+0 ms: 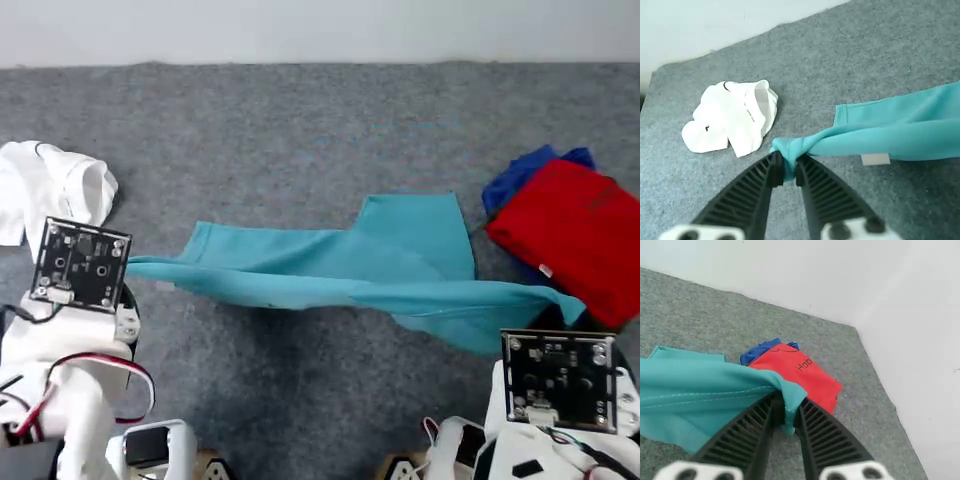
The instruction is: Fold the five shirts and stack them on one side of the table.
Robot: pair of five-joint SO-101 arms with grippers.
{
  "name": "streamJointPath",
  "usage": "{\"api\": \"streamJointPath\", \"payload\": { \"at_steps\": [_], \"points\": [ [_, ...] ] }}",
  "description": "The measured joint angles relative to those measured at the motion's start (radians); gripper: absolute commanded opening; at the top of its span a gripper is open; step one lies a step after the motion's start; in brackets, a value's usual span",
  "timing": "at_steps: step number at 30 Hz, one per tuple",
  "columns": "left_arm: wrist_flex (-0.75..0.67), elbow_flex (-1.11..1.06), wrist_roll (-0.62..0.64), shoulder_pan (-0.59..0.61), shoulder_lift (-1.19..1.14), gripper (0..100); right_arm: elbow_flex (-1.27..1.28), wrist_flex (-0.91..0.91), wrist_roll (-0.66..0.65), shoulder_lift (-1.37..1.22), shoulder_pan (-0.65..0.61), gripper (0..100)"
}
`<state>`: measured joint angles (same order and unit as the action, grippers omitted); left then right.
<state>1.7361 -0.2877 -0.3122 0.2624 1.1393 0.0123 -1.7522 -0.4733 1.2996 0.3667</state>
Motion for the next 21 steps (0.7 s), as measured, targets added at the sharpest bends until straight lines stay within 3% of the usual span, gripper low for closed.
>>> {"api": "streamJointPath", "payload": {
  "at_steps": [5,14,21],
  "points": [
    [0.0,0.0,-0.003,0.0,-0.078,1,0.034,0.0,0.005,-0.061,-0.023,0.8],
    [-0.1,-0.003,-0.006,0.0,-0.358,1,0.196,0.028,0.028,-0.402,-0.315,0.8],
    [-0.232,-0.003,-0.006,-0.135,-0.626,1,0.313,0.221,0.029,-0.591,-0.359,0.8]
  ]
}}
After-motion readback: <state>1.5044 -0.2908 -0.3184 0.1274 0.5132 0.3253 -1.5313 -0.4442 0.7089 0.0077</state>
